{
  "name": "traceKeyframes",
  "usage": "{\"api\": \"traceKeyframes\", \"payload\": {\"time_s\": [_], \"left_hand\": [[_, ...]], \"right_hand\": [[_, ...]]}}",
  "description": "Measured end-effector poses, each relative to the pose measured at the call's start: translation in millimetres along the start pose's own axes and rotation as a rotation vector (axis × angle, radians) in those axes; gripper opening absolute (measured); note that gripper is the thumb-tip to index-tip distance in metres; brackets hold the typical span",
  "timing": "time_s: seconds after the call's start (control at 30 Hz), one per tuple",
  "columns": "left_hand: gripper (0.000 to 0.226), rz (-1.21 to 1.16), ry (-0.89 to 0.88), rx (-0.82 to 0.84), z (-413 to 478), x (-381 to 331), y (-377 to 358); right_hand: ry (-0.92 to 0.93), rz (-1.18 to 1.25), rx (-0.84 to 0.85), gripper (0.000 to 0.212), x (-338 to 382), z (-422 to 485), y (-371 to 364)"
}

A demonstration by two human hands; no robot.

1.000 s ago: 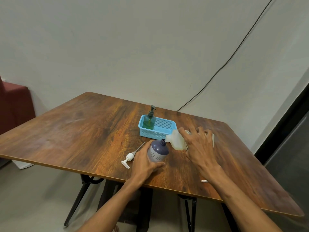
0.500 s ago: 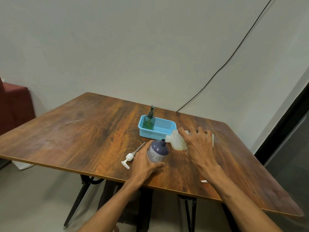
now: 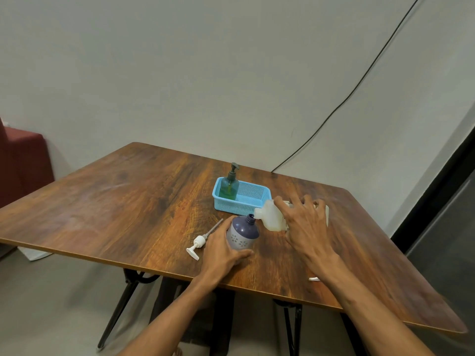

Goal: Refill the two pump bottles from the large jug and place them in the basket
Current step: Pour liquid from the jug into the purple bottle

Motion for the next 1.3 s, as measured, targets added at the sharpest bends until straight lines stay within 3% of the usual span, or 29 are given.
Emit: {"api": "traceKeyframes", "payload": {"time_s": [1.3], "left_hand": [[0.089, 0.008, -0.003, -0.004, 0.8, 0.4, 0.4]], "right_hand": [[-0.006, 0.0, 0.031, 0.088, 1.0, 0.4, -2.2]]}}
Point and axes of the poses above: each hand's wrist, its own z-axis towards the middle knuckle, its own y-axis out of the back of the hand, x = y × z, the point moved 7 cm from there along z, towards the middle knuckle
